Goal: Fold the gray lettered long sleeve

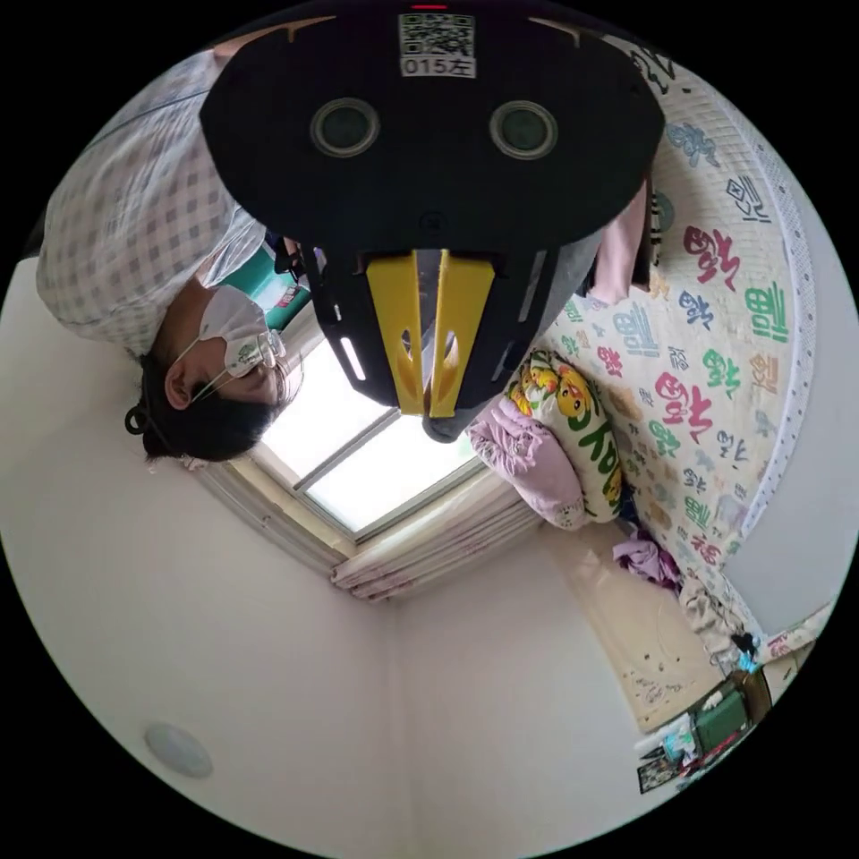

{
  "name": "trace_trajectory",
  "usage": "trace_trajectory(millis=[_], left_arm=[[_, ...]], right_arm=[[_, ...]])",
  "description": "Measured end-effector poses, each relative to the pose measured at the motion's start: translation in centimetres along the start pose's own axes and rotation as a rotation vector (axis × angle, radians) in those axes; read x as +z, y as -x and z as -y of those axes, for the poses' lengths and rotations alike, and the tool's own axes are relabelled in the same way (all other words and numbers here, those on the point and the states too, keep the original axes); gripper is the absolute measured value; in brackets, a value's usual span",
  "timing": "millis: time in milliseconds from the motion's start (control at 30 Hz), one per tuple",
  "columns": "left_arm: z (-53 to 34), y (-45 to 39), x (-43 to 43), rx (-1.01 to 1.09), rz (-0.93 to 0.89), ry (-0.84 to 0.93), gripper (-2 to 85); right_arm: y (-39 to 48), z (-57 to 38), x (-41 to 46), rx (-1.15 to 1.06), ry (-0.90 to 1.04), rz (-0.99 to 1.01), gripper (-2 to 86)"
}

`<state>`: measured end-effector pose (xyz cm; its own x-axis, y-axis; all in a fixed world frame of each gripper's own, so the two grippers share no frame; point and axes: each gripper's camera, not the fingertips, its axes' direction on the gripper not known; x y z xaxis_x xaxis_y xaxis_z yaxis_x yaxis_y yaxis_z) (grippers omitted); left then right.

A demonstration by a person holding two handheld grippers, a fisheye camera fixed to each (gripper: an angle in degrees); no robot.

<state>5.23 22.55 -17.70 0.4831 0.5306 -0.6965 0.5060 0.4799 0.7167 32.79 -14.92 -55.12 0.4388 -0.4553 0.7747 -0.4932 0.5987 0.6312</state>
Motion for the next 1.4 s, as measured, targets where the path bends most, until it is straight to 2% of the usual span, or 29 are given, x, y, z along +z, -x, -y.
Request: trace_trajectory(millis=[233,400,567,667,833,900,933,967,1033,1100,1167,1233,1333,1400], left_arm=[[10.6,-5.4,-18.8,0.054,0.12,-0.134,-0.8],[16.5,-8.5,-31.2,0.023,0.247,-0.154,-0.8],[21.1,-8.2,-40.6,-0.063,0.418,-0.133,-0.8],[22.4,-3.7,-43.7,-0.123,0.539,-0.11,-0.7],[22.4,12.8,-45.2,-0.438,0.936,0.008,-0.6],[22.3,16.9,-44.7,-0.507,1.062,0.114,-0.6],[22.5,18.0,-44.4,-0.527,1.117,0.146,-0.6],[22.6,18.1,-44.4,-0.532,1.114,0.143,-0.5],[22.8,17.5,-44.4,-0.515,1.01,0.176,-0.1],[22.0,16.6,-44.5,-0.555,0.988,0.259,0.7],[20.3,15.5,-44.7,-0.622,0.979,0.322,2.1],[17.3,14.3,-45.1,-0.774,0.935,0.355,4.8],[14.3,12.9,-45.8,-0.915,0.931,0.308,7.0],[13.4,12.6,-45.9,-0.964,0.944,0.271,7.6]], right_arm=[[9.4,-5.3,11.1,0.099,0.103,0.136,-0.1],[16.6,-12.2,21.8,0.259,0.278,0.2,-0.2],[20.2,-19.4,31.6,0.365,0.457,0.154,-0.2],[19.0,-24.7,40.1,0.367,0.633,0.046,-0.2],[10.8,-36.0,59.3,0.412,0.904,-0.058,-0.1],[6.8,-41.6,68.3,0.387,1.041,-0.238,-0.1],[6.2,-42.9,70.1,0.383,1.09,-0.28,-0.1],[6.1,-45.0,72.8,0.384,1.156,-0.347,-0.1],[8.7,-47.0,74.5,0.314,1.177,-0.33,-0.1],[14.4,-50.6,73.6,0.157,1.237,-0.234,0.0],[18.0,-53.8,70.9,0.136,1.27,-0.146,0.0],[20.1,-57.5,67.3,0.241,1.267,-0.043,0.2],[21.2,-64.9,61.8,0.506,1.253,-0.017,1.5],[21.1,-72.0,59.4,0.699,1.311,-0.03,5.4]])
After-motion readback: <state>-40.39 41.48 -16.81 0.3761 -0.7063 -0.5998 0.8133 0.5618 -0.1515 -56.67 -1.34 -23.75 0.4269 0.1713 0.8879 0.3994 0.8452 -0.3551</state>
